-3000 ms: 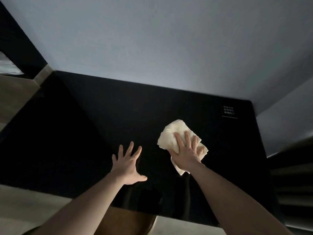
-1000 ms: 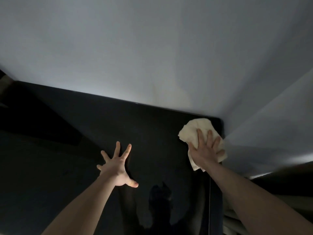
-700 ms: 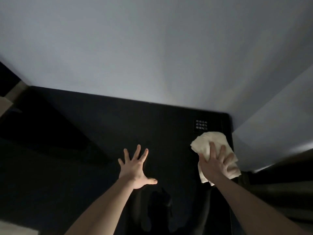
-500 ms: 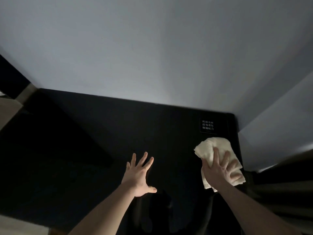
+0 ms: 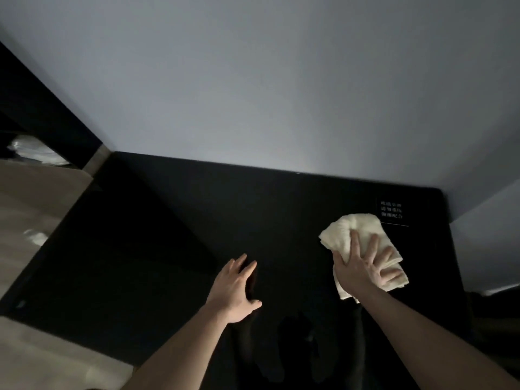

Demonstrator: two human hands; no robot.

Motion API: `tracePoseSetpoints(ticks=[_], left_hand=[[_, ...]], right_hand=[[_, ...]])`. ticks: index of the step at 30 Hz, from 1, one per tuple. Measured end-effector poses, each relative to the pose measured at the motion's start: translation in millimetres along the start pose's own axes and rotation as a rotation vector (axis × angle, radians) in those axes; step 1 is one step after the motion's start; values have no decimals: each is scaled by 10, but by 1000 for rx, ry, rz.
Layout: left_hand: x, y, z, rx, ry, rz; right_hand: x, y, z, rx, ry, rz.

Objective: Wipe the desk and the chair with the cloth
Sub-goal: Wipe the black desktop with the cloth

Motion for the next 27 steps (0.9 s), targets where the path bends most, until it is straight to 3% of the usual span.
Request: tracePoseSetpoints(ticks=[8,12,17,27], left_hand=[[633,-366,-2358,-22,-340,7],[864,-378,-3236,54,-403,-49],[810,-371,-3439,69,-306,-17],[889,-408,-3573,22,-236,-96]], right_hand=[[408,557,-1429,6,-133,-21],[814,933,-2304,45,-203,-39],[1039,1089,-2564,47,-189,0],[1772,1330,-1988,-70,-52,-14]])
Point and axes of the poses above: each hand's wrist, its own x-axis away from the middle knuckle, its own y-axis out of the palm, z = x × y, the point moved 5 cm from there along -x, towards the middle knuckle, and after that the axes turned 1 degree about y, right-handed, at the moved point
